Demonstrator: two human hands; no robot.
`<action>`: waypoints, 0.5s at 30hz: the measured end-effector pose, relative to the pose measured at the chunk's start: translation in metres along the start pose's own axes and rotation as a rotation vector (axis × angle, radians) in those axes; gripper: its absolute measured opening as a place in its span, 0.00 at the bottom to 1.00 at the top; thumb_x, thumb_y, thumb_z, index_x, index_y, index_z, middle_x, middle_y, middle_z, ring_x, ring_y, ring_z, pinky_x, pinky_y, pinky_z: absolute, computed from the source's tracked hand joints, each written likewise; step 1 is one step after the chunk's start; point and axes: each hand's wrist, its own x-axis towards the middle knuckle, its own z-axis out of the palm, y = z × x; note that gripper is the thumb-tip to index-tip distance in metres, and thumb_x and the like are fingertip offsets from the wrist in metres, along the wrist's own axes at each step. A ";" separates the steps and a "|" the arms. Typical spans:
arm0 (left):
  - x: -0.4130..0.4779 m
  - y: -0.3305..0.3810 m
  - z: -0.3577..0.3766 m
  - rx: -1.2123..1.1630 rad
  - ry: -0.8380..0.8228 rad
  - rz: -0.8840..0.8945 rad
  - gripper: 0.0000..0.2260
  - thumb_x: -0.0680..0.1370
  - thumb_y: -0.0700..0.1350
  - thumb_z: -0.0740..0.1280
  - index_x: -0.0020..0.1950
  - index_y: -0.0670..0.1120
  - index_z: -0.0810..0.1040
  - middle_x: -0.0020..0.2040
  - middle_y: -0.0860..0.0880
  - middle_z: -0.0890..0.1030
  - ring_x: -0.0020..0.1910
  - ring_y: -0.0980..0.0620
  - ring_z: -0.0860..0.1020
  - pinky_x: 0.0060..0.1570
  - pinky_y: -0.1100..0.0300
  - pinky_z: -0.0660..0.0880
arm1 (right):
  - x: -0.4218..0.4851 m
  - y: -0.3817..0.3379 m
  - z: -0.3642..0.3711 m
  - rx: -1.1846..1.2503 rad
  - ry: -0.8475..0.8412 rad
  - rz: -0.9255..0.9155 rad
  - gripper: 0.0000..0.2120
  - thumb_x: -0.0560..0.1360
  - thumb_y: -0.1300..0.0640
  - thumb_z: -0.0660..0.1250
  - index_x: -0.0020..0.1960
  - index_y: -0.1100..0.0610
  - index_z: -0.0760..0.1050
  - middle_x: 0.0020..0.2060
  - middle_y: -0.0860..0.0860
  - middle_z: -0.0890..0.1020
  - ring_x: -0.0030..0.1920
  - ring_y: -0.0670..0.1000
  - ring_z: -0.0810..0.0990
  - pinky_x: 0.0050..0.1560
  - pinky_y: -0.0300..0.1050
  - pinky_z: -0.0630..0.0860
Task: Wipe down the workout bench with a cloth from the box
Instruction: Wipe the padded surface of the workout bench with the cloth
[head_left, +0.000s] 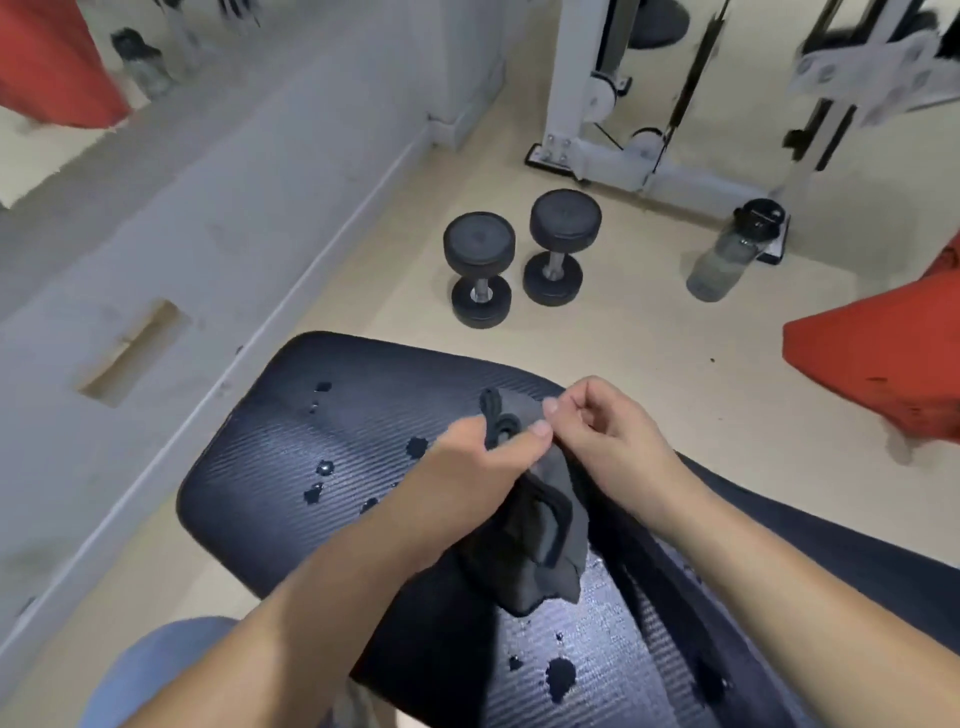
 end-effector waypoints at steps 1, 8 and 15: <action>0.006 -0.008 0.005 -0.012 -0.018 0.037 0.18 0.76 0.59 0.69 0.51 0.45 0.84 0.46 0.46 0.88 0.51 0.42 0.85 0.58 0.45 0.78 | 0.006 0.009 0.000 -0.010 0.003 -0.039 0.14 0.80 0.49 0.70 0.43 0.59 0.74 0.33 0.49 0.72 0.33 0.46 0.68 0.36 0.41 0.66; 0.001 -0.022 0.009 -0.008 0.021 0.155 0.26 0.68 0.65 0.72 0.54 0.46 0.83 0.48 0.47 0.88 0.48 0.47 0.87 0.57 0.42 0.81 | 0.001 0.020 0.000 0.052 0.102 -0.100 0.24 0.75 0.40 0.72 0.39 0.60 0.71 0.27 0.50 0.73 0.27 0.47 0.69 0.29 0.37 0.67; -0.036 -0.026 -0.013 0.023 0.253 0.192 0.18 0.76 0.57 0.69 0.53 0.43 0.83 0.48 0.44 0.87 0.45 0.47 0.86 0.54 0.43 0.82 | -0.023 0.018 0.013 -0.311 0.172 -0.197 0.13 0.78 0.47 0.69 0.42 0.56 0.75 0.33 0.47 0.78 0.35 0.48 0.74 0.39 0.45 0.71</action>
